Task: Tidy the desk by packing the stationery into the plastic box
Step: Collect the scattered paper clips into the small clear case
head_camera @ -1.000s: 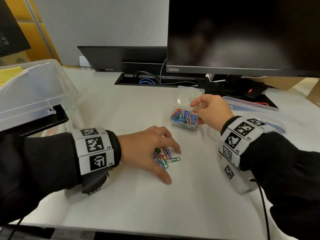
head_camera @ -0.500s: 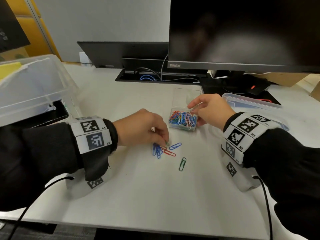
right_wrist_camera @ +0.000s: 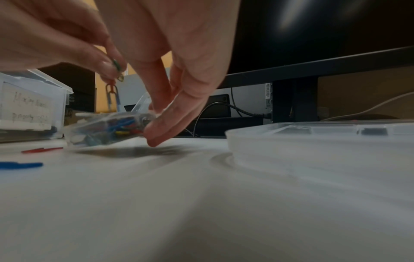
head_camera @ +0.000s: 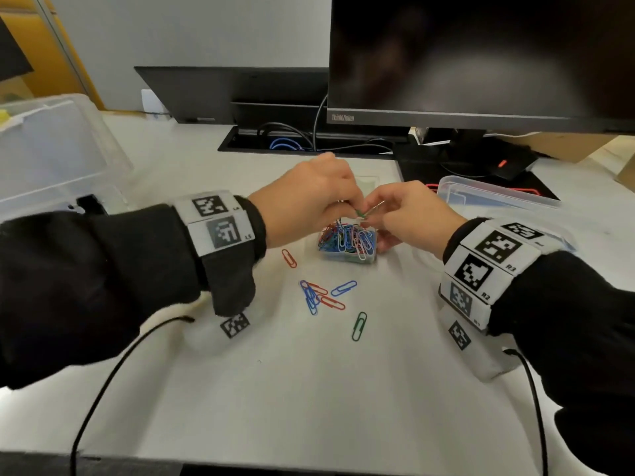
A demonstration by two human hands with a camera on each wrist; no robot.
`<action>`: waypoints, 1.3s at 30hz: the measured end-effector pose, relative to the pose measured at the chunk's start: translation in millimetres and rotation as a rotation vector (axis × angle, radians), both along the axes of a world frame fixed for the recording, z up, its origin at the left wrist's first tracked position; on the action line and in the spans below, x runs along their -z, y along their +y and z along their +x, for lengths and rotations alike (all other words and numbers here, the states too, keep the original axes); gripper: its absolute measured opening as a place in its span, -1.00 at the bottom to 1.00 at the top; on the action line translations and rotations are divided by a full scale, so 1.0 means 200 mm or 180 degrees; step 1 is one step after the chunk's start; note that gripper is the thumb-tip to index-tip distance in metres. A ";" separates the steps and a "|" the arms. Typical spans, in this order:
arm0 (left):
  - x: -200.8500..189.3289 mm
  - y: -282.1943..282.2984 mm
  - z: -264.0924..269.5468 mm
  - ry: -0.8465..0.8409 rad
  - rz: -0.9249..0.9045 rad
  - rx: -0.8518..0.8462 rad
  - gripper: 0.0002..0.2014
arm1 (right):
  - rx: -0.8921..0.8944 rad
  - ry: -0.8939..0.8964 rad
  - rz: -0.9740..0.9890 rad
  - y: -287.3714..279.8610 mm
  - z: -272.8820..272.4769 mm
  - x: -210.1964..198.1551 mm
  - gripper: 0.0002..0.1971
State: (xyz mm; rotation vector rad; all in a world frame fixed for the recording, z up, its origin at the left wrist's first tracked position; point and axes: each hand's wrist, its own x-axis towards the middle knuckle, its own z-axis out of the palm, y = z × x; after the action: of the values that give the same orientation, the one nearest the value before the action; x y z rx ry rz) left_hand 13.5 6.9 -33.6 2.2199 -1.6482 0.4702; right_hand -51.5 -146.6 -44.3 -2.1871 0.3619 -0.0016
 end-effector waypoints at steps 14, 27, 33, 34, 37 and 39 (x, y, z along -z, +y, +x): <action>0.05 0.07 0.00 0.0241 0.0123 -0.0187 -0.67 | 0.0026 0.0068 0.0105 0.00 0.02 0.01 -0.75; 0.06 0.10 0.01 0.0520 0.0359 -0.0648 -0.59 | 0.0150 -0.0135 0.0141 0.02 0.01 -0.01 -0.79; 0.05 0.10 0.02 0.0503 0.1038 -0.0563 -0.38 | 0.0155 -0.0116 0.0079 0.01 0.01 0.01 -0.78; 0.05 0.11 0.02 0.0553 0.0954 -0.0588 -0.35 | 0.0194 -0.0142 0.0070 0.01 0.02 0.01 -0.77; 0.05 0.15 0.04 0.0800 0.0554 -0.1001 -0.36 | 0.0437 -0.0289 -0.0018 -0.02 0.02 0.01 -0.71; 0.07 0.17 0.06 0.0957 0.0919 -0.1240 -0.38 | 0.0555 -0.0347 -0.0080 -0.04 0.02 0.01 -0.69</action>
State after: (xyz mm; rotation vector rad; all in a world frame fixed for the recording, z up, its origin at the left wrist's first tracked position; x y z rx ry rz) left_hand 24.9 40.1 -46.7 2.6794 -1.1937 -0.0217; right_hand -47.2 -153.6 -46.2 -2.1631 0.4914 -0.2220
